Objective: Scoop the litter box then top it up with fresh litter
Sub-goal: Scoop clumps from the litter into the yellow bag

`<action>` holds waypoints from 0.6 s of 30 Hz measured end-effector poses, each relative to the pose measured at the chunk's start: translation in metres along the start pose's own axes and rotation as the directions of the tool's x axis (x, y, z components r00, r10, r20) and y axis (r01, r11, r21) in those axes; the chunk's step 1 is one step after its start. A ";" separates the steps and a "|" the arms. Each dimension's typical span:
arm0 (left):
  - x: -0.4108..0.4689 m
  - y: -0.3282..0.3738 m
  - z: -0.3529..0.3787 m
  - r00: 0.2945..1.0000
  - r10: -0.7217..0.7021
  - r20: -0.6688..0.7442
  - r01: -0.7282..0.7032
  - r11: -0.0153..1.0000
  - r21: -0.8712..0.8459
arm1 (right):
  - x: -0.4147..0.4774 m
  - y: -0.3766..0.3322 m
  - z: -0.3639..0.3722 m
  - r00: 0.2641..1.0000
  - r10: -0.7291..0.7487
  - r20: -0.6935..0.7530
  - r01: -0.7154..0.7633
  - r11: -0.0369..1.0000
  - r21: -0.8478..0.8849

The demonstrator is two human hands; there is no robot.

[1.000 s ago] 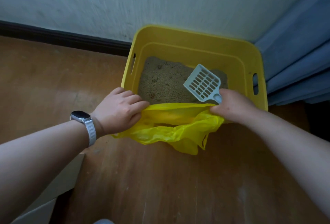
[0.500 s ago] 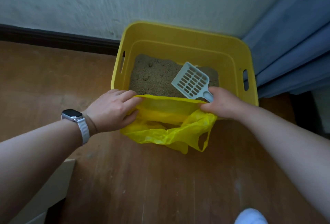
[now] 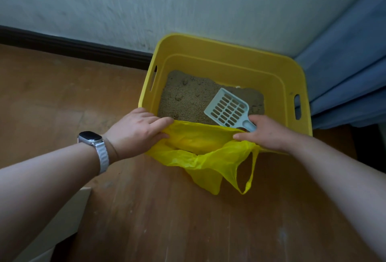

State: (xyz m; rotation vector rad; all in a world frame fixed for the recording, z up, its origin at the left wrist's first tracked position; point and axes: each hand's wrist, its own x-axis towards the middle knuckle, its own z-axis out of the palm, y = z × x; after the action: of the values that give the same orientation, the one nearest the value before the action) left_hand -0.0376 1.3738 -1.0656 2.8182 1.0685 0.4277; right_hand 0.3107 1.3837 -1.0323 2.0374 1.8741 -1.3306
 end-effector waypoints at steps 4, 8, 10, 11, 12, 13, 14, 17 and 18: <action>0.000 0.002 0.002 1.000 -0.005 -0.010 0.005 1.000 -0.015 | -0.003 -0.002 0.001 0.998 -0.033 -0.061 0.038 0.995 0.093; 0.001 0.001 0.004 0.999 -0.025 -0.021 0.024 0.999 -0.045 | 0.006 0.003 -0.002 0.987 -0.031 -0.158 0.037 0.999 0.036; 0.001 0.000 0.004 0.999 -0.044 -0.016 0.043 0.997 -0.058 | 0.013 0.007 -0.003 0.983 -0.015 -0.183 0.007 0.999 -0.043; 0.001 0.000 0.004 0.998 -0.055 -0.010 0.054 0.997 -0.064 | 0.015 0.007 -0.004 0.983 -0.019 -0.183 0.008 0.998 -0.063; 0.000 0.001 0.003 0.998 -0.062 -0.006 0.062 0.996 -0.069 | 0.017 0.007 -0.005 0.984 -0.032 -0.173 0.021 0.998 -0.065; 0.000 0.001 0.004 0.998 -0.067 -0.003 0.066 0.995 -0.071 | 0.019 0.006 -0.006 0.987 -0.048 -0.154 0.040 0.998 -0.051; 0.000 0.001 0.004 0.997 -0.071 -0.003 0.070 0.995 -0.072 | 0.021 0.004 -0.007 0.990 -0.057 -0.130 0.054 0.998 -0.022; 0.001 0.001 0.008 0.995 -0.099 -0.014 0.097 0.993 -0.072 | 0.030 0.001 -0.010 0.999 -0.036 -0.035 0.039 0.994 0.097; 0.001 0.002 0.009 0.994 -0.106 -0.020 0.104 0.992 -0.071 | 0.034 0.001 -0.011 1.000 -0.023 -0.001 0.023 0.993 0.118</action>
State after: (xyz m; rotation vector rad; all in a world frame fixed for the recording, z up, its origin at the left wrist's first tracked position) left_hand -0.0331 1.3734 -1.0738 2.6877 1.1761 0.4791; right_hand 0.3133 1.4158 -1.0467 2.0750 1.8664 -1.4806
